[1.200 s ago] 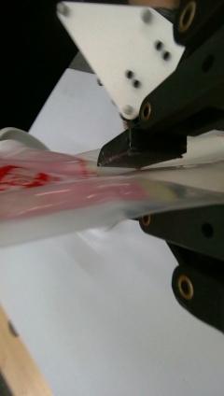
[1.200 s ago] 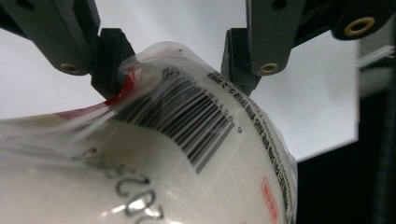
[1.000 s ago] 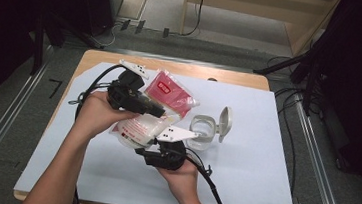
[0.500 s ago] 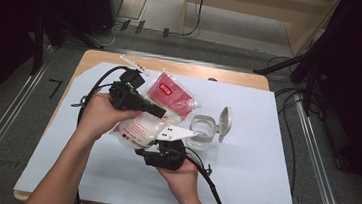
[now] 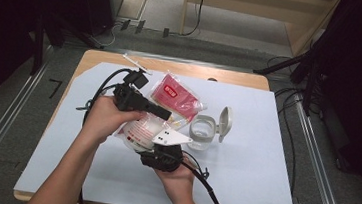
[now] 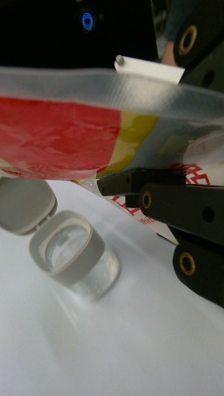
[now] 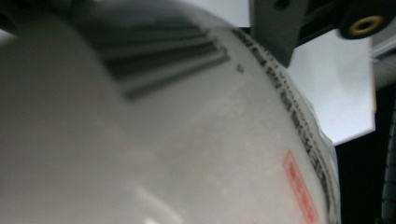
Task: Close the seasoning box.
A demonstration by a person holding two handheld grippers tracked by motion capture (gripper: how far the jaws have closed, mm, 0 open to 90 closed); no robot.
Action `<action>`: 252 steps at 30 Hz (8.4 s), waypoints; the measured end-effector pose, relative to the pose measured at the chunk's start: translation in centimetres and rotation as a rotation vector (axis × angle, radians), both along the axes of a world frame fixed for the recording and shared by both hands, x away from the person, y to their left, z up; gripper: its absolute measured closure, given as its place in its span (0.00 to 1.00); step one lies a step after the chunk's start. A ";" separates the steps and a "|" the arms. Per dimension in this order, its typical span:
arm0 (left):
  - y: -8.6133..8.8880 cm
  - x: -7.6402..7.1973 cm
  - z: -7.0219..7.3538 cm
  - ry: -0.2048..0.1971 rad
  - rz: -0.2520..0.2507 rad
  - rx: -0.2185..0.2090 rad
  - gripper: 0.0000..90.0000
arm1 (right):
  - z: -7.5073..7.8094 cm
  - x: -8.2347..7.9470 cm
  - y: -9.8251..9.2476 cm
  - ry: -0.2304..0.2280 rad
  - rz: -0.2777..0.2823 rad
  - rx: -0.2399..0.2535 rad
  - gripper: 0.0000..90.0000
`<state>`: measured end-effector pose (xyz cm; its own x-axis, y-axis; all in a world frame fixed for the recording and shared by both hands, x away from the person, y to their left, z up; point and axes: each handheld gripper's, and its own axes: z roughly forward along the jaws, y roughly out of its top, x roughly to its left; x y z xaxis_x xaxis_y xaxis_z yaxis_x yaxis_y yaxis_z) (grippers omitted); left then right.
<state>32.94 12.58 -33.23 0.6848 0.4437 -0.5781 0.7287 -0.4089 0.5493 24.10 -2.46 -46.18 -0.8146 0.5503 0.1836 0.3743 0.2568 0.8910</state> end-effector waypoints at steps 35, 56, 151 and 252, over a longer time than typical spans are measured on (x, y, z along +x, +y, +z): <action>-0.2 -0.4 0.3 -0.048 -0.063 0.092 0.80 | 0.8 -0.6 -1.4 0.130 0.015 0.138 0.67; -0.9 -0.8 0.9 -0.095 -0.037 0.108 0.93 | 1.3 -1.1 -0.9 0.083 0.016 0.038 0.59; -4.0 -1.8 2.2 -0.187 0.054 0.165 0.89 | 3.0 0.2 -2.0 0.250 0.047 0.244 0.69; -5.5 0.8 3.1 -0.207 0.063 0.184 0.92 | 4.4 1.0 -0.9 0.161 0.037 0.193 0.70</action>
